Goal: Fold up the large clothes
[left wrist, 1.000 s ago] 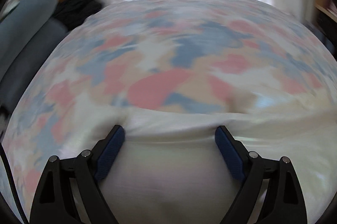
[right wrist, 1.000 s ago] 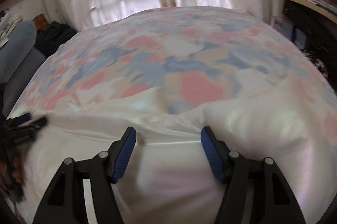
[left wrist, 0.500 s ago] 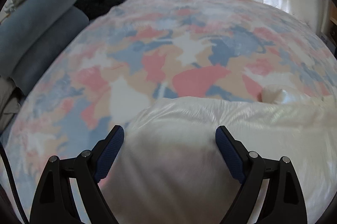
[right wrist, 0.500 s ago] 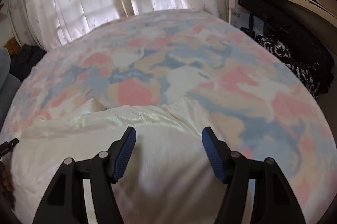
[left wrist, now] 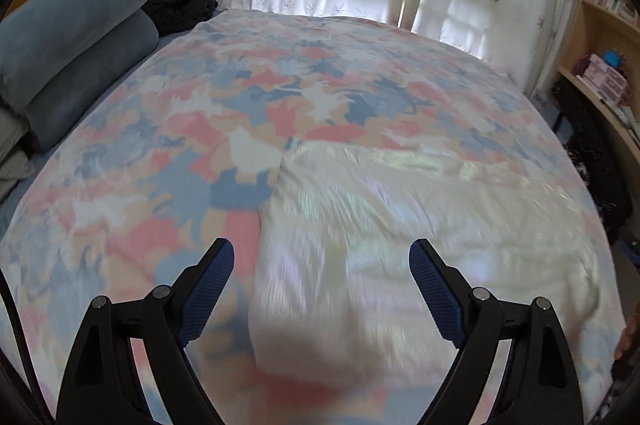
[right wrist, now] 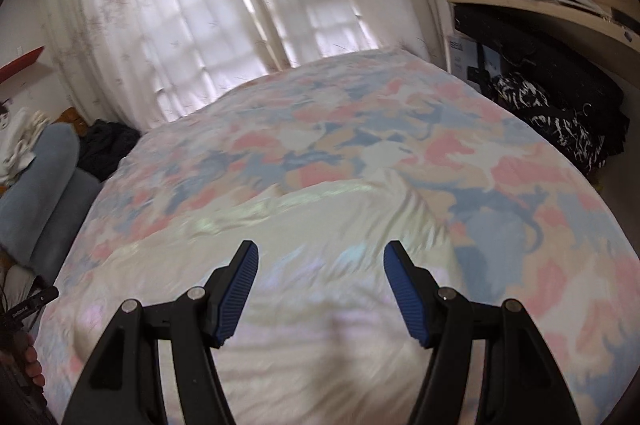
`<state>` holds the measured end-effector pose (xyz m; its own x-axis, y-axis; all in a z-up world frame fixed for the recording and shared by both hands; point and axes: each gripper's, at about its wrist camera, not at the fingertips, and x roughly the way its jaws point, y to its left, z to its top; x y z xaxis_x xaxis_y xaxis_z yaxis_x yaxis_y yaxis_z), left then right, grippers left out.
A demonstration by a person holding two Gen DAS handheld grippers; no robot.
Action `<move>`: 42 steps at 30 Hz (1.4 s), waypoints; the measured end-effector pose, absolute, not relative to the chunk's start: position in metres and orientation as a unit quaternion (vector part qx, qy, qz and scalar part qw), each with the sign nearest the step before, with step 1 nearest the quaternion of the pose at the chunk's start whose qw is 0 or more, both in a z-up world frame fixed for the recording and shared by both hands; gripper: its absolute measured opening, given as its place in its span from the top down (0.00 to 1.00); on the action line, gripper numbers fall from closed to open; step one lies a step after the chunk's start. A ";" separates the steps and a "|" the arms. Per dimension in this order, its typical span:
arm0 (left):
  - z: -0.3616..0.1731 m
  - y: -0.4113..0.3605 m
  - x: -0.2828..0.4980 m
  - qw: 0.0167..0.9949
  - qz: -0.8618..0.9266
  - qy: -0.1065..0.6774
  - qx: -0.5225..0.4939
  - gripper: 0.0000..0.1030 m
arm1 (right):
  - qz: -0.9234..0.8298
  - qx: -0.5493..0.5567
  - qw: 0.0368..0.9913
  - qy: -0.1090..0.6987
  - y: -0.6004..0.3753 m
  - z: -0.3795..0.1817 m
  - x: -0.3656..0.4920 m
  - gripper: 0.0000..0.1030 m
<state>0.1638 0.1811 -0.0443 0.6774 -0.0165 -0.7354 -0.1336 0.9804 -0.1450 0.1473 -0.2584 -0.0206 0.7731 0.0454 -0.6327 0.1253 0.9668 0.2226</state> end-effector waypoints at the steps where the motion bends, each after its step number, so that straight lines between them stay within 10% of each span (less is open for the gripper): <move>1: -0.043 0.181 0.152 0.910 0.026 0.402 -0.099 0.14 | -0.019 0.123 0.934 0.336 -0.254 -0.019 0.141 0.37; 16: -0.127 0.160 0.060 0.861 -0.072 0.419 -0.279 0.14 | 0.066 0.126 0.927 0.346 -0.181 -0.050 0.071 0.37; 25: -0.212 0.165 0.098 0.825 -0.044 0.412 -0.384 0.14 | 0.134 0.118 0.914 0.364 -0.140 -0.083 0.078 0.62; 42: -0.228 0.168 0.169 0.850 -0.004 0.355 -0.390 0.01 | 0.117 0.116 0.916 0.366 -0.100 -0.102 0.217 0.77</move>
<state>0.1690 0.1680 -0.2276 0.7475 -0.2844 -0.6002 -0.2693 0.6962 -0.6654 0.2171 -0.1002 -0.1020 0.7054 0.2988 -0.6428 -0.1290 0.9458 0.2980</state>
